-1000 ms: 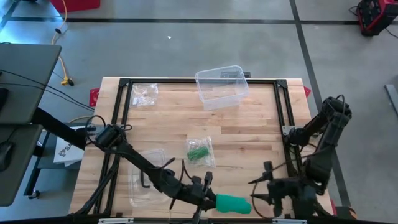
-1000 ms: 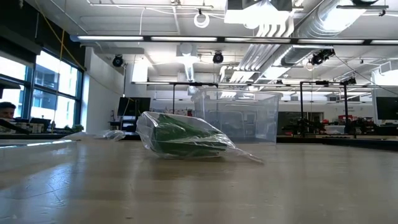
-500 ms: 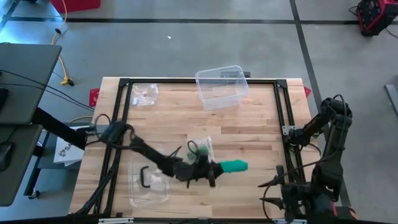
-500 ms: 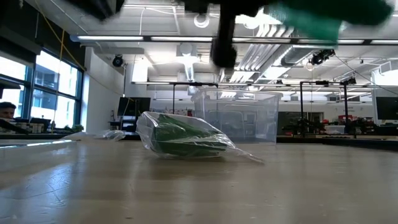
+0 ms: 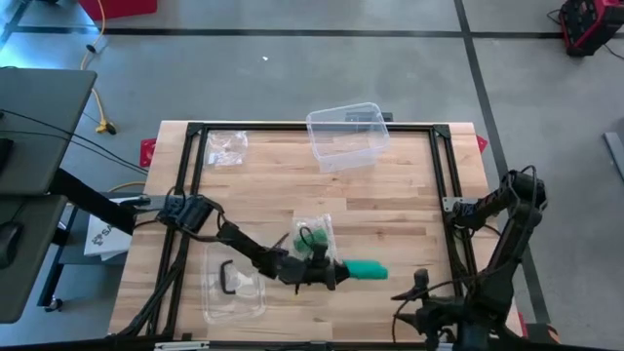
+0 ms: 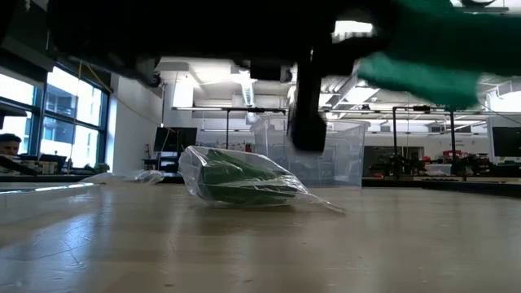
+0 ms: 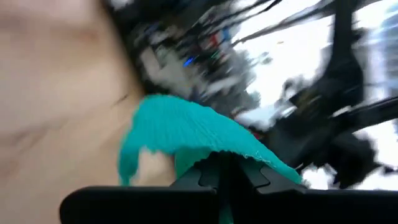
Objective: Roll bandage
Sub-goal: Roll the blue bandage
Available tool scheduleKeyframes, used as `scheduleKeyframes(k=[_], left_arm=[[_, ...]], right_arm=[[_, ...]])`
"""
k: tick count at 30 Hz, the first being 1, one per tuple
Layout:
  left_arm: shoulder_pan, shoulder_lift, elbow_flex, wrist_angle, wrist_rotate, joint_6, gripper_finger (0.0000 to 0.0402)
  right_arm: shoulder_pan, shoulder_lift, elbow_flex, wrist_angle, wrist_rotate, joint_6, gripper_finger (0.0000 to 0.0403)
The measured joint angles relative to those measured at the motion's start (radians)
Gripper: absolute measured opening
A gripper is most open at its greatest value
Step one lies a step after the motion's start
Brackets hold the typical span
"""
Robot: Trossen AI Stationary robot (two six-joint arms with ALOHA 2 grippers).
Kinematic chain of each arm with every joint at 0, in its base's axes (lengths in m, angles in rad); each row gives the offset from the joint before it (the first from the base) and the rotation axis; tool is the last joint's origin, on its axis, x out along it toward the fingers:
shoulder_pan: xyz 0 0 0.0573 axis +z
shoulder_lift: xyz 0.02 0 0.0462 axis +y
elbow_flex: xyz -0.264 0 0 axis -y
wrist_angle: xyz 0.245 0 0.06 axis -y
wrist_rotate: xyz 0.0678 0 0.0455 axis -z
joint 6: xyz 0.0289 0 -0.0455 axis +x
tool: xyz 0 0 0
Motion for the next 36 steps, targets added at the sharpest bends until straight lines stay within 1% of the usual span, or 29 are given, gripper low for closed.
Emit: scheduleKeyframes(k=[2, 5, 8, 10, 13, 16, 18, 21, 23, 25, 28, 31, 33, 36], left_arm=[[-0.005, 0.015, -0.002, -0.058, 0.023, -0.046, 0.0001], [-0.015, 0.016, 0.0, -0.07, 0.028, -0.068, 0.0001], [-0.024, 0.015, 0.0, -0.023, 0.038, -0.068, 0.0001], [-0.033, 0.015, 0.0, 0.017, 0.047, -0.042, 0.0001], [-0.046, 0.015, 0.0, 0.128, 0.047, 0.006, 0.0001], [-0.053, 0.015, 0.001, 0.198, 0.047, 0.064, 0.0001], [-0.054, 0.016, 0.001, 0.257, 0.048, 0.096, 0.0001], [-0.054, 0.015, 0.001, 0.345, 0.047, 0.151, 0.0001], [-0.057, 0.015, 0.001, 0.386, 0.045, 0.19, 0.0001], [-0.057, 0.016, 0.015, 0.426, 0.047, 0.224, 0.0001], [-0.057, 0.015, 0.048, 0.432, 0.069, 0.268, 0.0001], [-0.057, 0.016, 0.087, 0.425, 0.103, 0.31, 0.0001], [-0.057, 0.015, 0.111, 0.43, 0.127, 0.339, 0.0001], [-0.056, 0.015, 0.138, 0.424, 0.165, 0.357, 0.0001]], right_arm=[[-0.012, 0.0, 0.0, -0.044, 0.018, 0.066, 0.019], [-0.053, -0.002, 0.0, -0.14, 0.013, 0.168, 0.0185], [-0.103, -0.002, 0.0, -0.248, -0.045, 0.21, 0.0169], [-0.115, -0.002, 0.0, -0.323, -0.061, 0.229, 0.0157], [-0.098, -0.002, -0.001, -0.413, -0.044, 0.261, 0.0144], [-0.068, -0.004, -0.043, -0.391, -0.013, 0.285, 0.0142], [-0.05, -0.004, -0.089, -0.313, 0.051, 0.31, 0.0141], [-0.034, -0.004, -0.167, -0.105, 0.207, 0.301, 0.0141], [-0.047, -0.004, -0.214, 0.045, 0.296, 0.263, 0.0141], [-0.075, -0.004, -0.252, 0.174, 0.36, 0.224, 0.0141], [-0.117, -0.004, -0.295, 0.356, 0.408, 0.123, 0.0141], [-0.143, -0.004, -0.299, 0.519, 0.418, -0.05, 0.0141], [-0.152, -0.004, -0.298, 0.656, 0.396, -0.203, 0.0141], [-0.155, -0.017, -0.298, 0.879, 0.329, -0.451, 0.0141]])
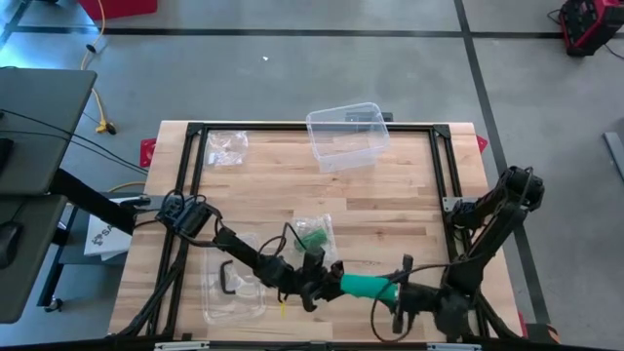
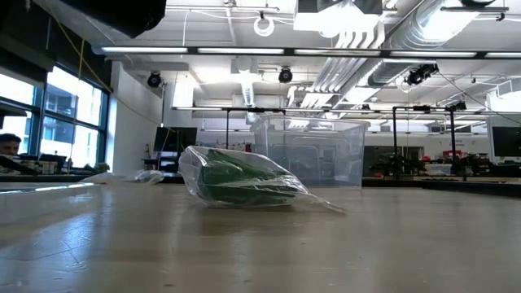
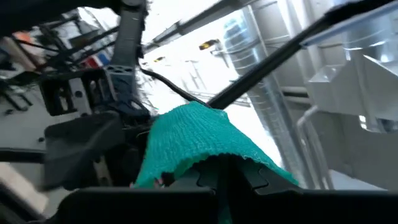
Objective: Roll bandage
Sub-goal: Roll the blue bandage
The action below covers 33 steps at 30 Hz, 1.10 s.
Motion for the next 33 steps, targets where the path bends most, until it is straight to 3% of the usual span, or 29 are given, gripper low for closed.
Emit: scheduleKeyframes(k=[5, 14, 17, 21, 28, 33], left_arm=[[-0.002, 0.0, 0.02, 0.004, 0.022, 0.019, 0.0001], [-0.005, 0.0, 0.022, 0.007, 0.04, 0.03, 0.0001], [-0.005, 0.0, 0.021, 0.006, 0.04, 0.031, 0.0001], [-0.005, 0.0, 0.021, 0.013, 0.038, 0.033, 0.0001], [-0.015, -0.003, 0.019, 0.039, 0.037, 0.115, 0.0001], [-0.023, -0.01, 0.02, 0.051, 0.031, 0.149, 0.0001]], right_arm=[[-0.009, -0.056, 0.001, 0.235, -0.019, -0.239, 0.0141], [-0.017, -0.137, 0.002, 0.319, -0.159, -0.37, 0.0135], [-0.024, -0.137, 0.002, 0.317, -0.172, -0.395, 0.0103], [-0.045, -0.137, 0.002, 0.314, -0.174, -0.418, 0.0018], [-0.069, -0.135, -0.045, 0.266, -0.2, -0.245, 0.0002], [-0.02, -0.096, -0.078, 0.27, -0.195, -0.136, 0.0]])
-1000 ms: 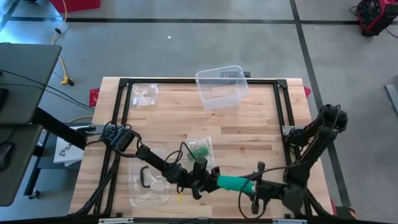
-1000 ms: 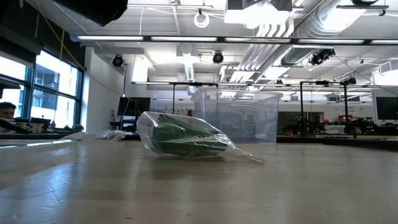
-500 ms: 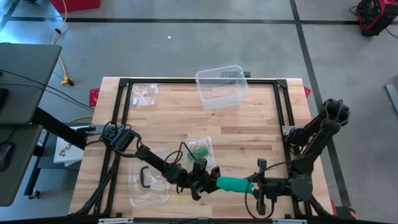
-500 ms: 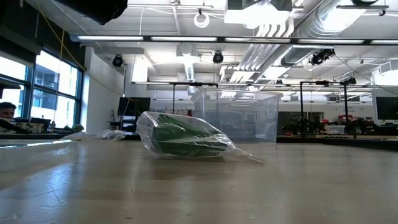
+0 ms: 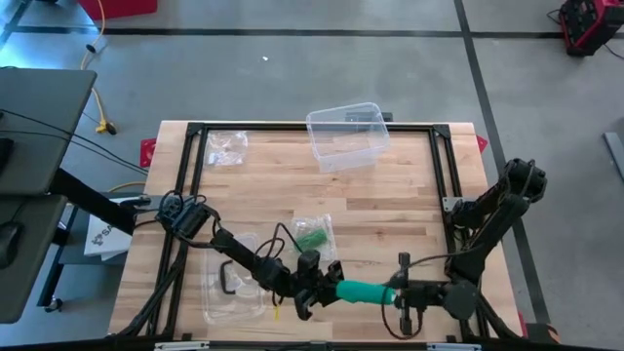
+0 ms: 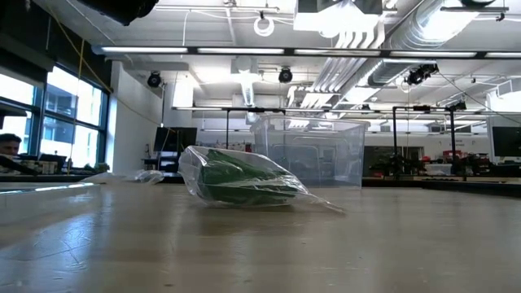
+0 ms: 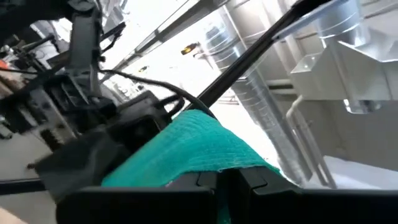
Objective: Roll bandage
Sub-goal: Roll the blue bandage
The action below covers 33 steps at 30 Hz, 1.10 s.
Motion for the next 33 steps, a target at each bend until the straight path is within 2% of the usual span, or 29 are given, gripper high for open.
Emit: scheduleKeyframes(k=[9, 15, 18, 23, 28, 33], left_arm=[[0.013, 0.001, 0.0, -0.006, -0.006, 0.008, 0.0001], [0.032, -0.006, 0.003, -0.074, -0.024, 0.118, 0.0001], [0.045, -0.004, 0.003, -0.235, -0.048, 0.128, 0.0001], [0.058, -0.003, 0.001, -0.447, -0.083, 0.057, 0.0001], [0.058, -0.003, 0.001, -0.552, -0.079, 0.007, 0.0001], [0.058, -0.002, 0.001, -0.627, -0.043, -0.003, 0.0001]], right_arm=[[0.097, 0.069, 0.002, 0.089, 0.022, 0.049, 0.0], [0.132, 0.072, 0.063, 0.183, -0.041, -0.081, 0.0001], [0.119, 0.071, 0.094, 0.202, 0.045, -0.078, 0.0001], [0.115, 0.071, 0.094, 0.197, 0.21, -0.099, 0.0001], [0.153, 0.041, 0.094, 0.2, 0.288, -0.131, 0.0], [0.191, -0.047, 0.094, 0.127, 0.282, -0.125, 0.002]])
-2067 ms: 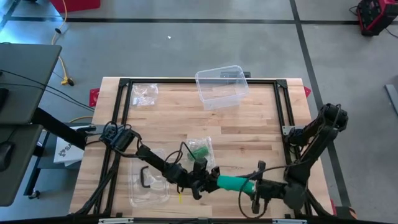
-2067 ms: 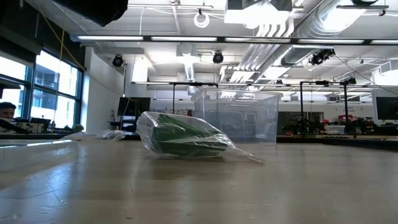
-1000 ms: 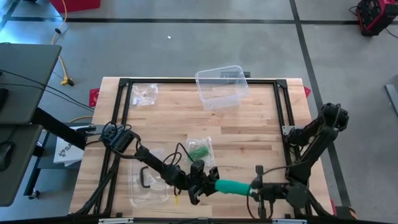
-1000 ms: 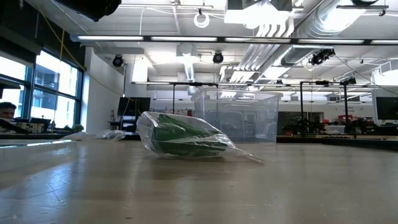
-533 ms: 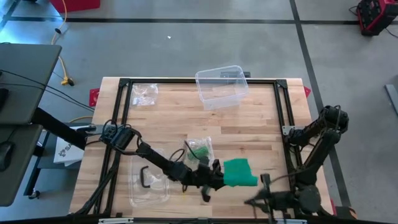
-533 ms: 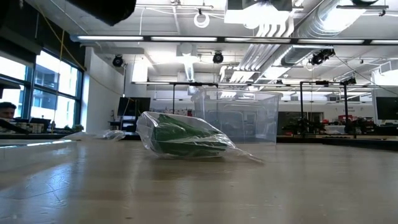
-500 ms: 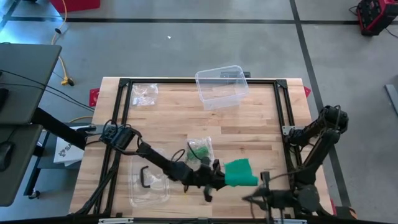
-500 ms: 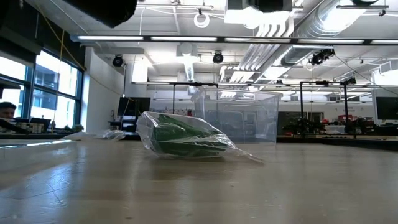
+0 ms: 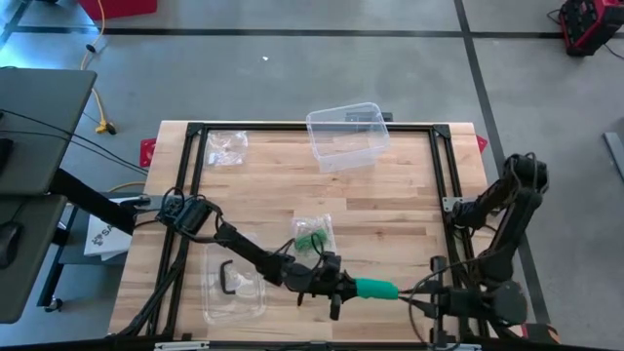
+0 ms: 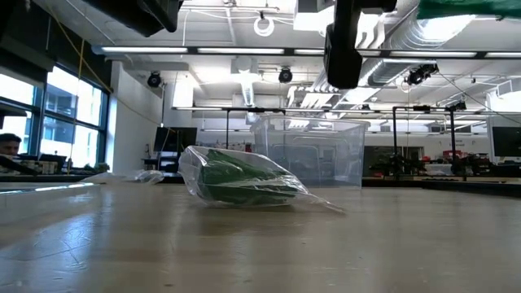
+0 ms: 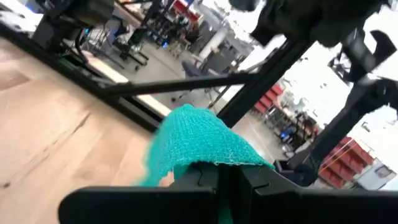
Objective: Roll bandage
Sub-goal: Roll the blue bandage
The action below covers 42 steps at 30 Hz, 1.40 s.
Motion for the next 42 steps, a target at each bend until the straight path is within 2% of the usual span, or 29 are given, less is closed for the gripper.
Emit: scheduleKeyframes(k=[3, 6, 9, 12, 15, 17, 22, 29, 42], left_arm=[[0.002, 0.0, 0.0, -0.055, 0.004, 0.001, 0.0001], [0.015, 0.001, 0.0, -0.114, 0.071, 0.021, 0.0001], [0.033, 0.0, 0.0, -0.18, 0.149, 0.077, 0.0001], [0.044, -0.013, 0.001, -0.293, 0.156, 0.183, 0.0001], [0.05, -0.033, 0.028, -0.45, 0.111, 0.335, 0.0001], [0.05, -0.043, 0.051, -0.548, 0.072, 0.417, 0.0001], [0.049, -0.044, 0.1, -0.684, 0.049, 0.473, 0.0001], [0.029, -0.044, 0.108, -0.686, 0.001, 0.552, 0.0001], [0.0, -0.044, 0.107, -0.653, -0.044, 0.629, 0.0001]], right_arm=[[0.02, -0.075, 0.0, -0.165, -0.019, 0.105, 0.0067], [0.016, -0.153, 0.0, -0.436, -0.118, 0.334, 0.0126], [-0.037, -0.204, 0.0, -0.744, -0.307, 0.634, 0.0178], [-0.098, -0.211, 0.0, -0.979, -0.515, 0.838, 0.0216], [-0.149, -0.199, 0.0, -1.122, -0.694, 0.884, 0.0235], [-0.179, -0.191, 0.0, -1.178, -0.764, 0.868, 0.0237], [-0.243, -0.189, 0.0, -1.19, -0.795, 0.776, 0.0238], [-0.328, -0.147, 0.0, -1.091, -0.797, 0.64, 0.0238], [-0.492, 0.131, -0.003, -0.911, -0.999, 0.526, 0.0238]])
